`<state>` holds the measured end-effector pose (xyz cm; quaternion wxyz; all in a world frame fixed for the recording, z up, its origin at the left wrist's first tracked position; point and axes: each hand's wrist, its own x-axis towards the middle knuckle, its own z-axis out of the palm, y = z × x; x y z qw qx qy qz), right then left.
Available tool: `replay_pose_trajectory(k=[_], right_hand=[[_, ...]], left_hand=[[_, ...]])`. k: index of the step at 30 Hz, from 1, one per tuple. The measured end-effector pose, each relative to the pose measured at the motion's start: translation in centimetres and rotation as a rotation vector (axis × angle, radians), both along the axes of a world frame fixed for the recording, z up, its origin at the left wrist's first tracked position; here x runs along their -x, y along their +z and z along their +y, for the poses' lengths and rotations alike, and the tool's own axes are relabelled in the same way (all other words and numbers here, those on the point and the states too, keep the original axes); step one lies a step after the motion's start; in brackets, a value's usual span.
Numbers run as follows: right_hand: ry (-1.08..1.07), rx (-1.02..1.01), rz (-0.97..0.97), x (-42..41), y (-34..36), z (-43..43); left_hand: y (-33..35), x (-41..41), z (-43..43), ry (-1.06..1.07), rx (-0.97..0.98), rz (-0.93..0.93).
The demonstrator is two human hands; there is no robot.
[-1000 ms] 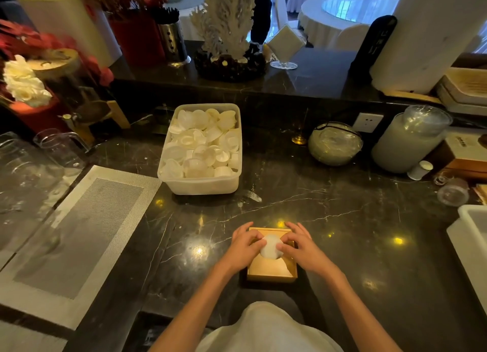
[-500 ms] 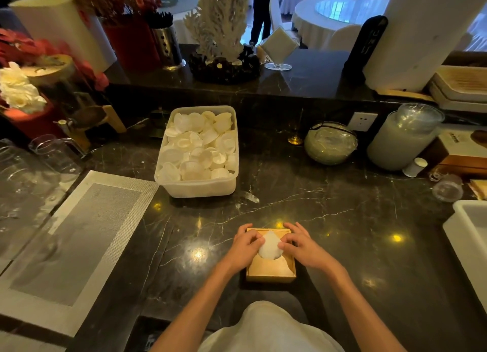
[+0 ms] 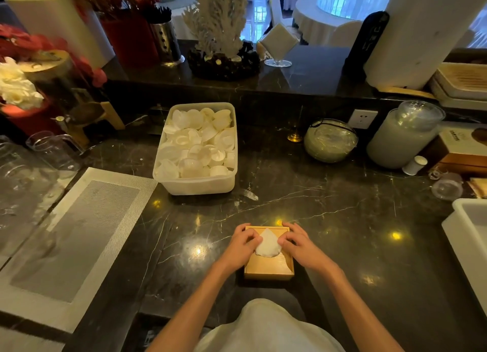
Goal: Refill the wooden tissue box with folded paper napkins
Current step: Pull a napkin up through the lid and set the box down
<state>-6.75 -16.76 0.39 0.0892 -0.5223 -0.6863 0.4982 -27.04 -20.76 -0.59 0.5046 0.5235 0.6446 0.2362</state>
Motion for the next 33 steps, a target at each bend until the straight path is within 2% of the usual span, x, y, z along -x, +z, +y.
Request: replay_pose_trajectory(k=[29, 33], right_hand=[[-0.07, 0.088, 0.126, -0.2, -1.0, -0.3], [-0.217, 0.224, 0.34, -0.2, 0.2, -1.4]], left_hand=[[0.3, 0.0, 0.4, -0.005, 0.013, -0.008], [0.7, 0.2, -0.1, 0.123, -0.006, -0.179]])
